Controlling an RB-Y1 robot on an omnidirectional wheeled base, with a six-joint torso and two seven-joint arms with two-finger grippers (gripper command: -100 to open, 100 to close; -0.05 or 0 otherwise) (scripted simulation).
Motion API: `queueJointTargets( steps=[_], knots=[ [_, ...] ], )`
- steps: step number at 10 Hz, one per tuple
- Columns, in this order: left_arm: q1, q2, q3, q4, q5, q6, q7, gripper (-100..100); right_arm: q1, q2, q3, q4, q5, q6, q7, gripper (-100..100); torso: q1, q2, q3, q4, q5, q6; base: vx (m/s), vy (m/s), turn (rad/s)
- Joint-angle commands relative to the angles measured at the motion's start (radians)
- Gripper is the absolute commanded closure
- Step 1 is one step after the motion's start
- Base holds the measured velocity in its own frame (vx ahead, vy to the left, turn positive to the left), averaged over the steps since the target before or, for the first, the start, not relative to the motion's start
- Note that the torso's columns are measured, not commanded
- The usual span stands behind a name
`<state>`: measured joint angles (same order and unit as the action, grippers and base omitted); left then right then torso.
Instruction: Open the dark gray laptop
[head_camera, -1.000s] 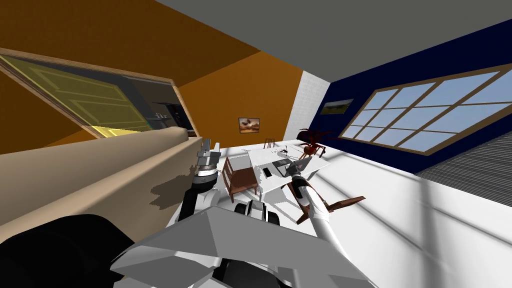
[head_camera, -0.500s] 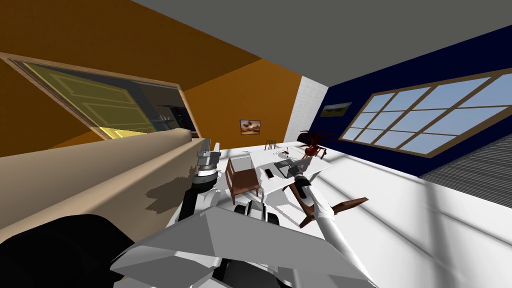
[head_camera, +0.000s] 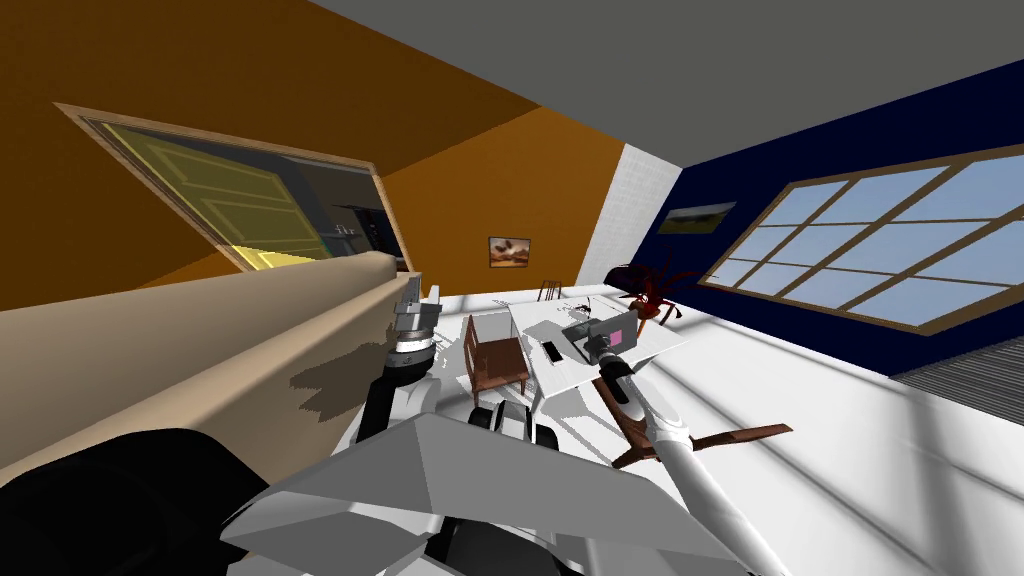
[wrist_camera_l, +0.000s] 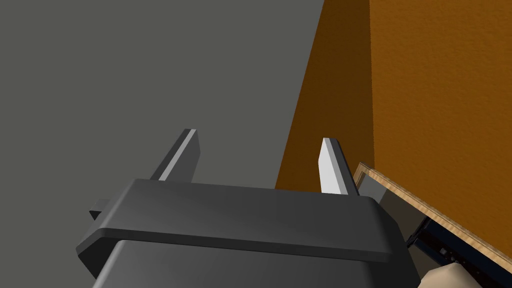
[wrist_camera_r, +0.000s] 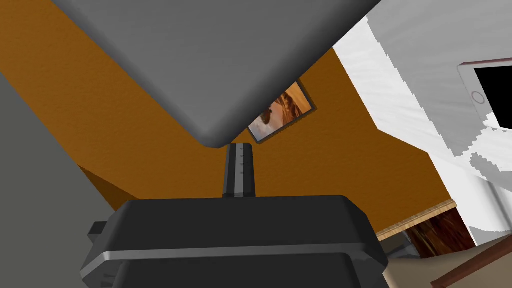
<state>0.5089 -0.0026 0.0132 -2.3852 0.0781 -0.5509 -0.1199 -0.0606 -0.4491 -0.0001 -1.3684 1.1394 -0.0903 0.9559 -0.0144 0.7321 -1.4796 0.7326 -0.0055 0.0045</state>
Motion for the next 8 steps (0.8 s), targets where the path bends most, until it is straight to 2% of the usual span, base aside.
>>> queueJointTargets(
  steps=[1, 2, 3, 4, 5, 6, 8],
  knots=[
    [0.0, 0.0, 0.0, 0.0, 0.0, 0.0, 0.0, 0, -0.018, -0.047, 0.01, 0.065, -0.028, -0.019, -0.024, 100, 0.004, 0.005, 0.003, 0.004, 0.002, -0.002, 0.016, 0.067, 0.108],
    [0.0, 0.0, 0.0, 0.0, 0.0, 0.0, 0.0, 0, -0.018, -0.077, 0.01, 0.086, -0.028, -0.019, -0.024, 100, 0.016, 0.007, 0.004, 0.006, 0.005, -0.005, 0.015, 0.087, 0.079],
    [0.0, 0.0, 0.0, 0.0, 0.0, 0.0, 0.0, 0, -0.028, -0.102, 0.029, 0.121, -0.058, -0.034, -0.056, 100, 0.019, 0.007, 0.005, 0.006, 0.007, -0.004, 0.017, 0.126, 0.123],
    [0.0, 0.0, 0.0, 0.0, 0.0, 0.0, 0.0, 0, -0.028, -0.128, 0.029, 0.141, -0.058, -0.034, -0.056, 100, 0.02, 0.007, 0.004, 0.006, 0.007, -0.005, 0.042, 0.146, 0.072],
    [0.0, 0.0, 0.0, 0.0, 0.0, 0.0, 0.0, 0, -0.028, -0.154, 0.029, 0.141, -0.058, -0.034, -0.056, 100, 0.018, 0.005, 0.003, 0.005, 0.007, -0.004, 0.026, 0.086, -0.004],
    [0.0, 0.0, 0.0, 0.0, 0.0, 0.0, 0.0, 0, -0.038, -0.183, 0.048, 0.181, -0.088, -0.049, -0.087, 100, 0.012, 0.006, 0.004, 0.005, 0.005, -0.004, 0.029, 0.114, 0.112],
    [0.0, 0.0, 0.0, 0.0, 0.0, 0.0, 0.0, 0, -0.038, -0.237, 0.048, 0.196, -0.088, -0.049, -0.087, 100, 0.013, 0.006, 0.004, 0.005, 0.005, -0.004, 0.014, 0.077, 0.04]
  ],
)
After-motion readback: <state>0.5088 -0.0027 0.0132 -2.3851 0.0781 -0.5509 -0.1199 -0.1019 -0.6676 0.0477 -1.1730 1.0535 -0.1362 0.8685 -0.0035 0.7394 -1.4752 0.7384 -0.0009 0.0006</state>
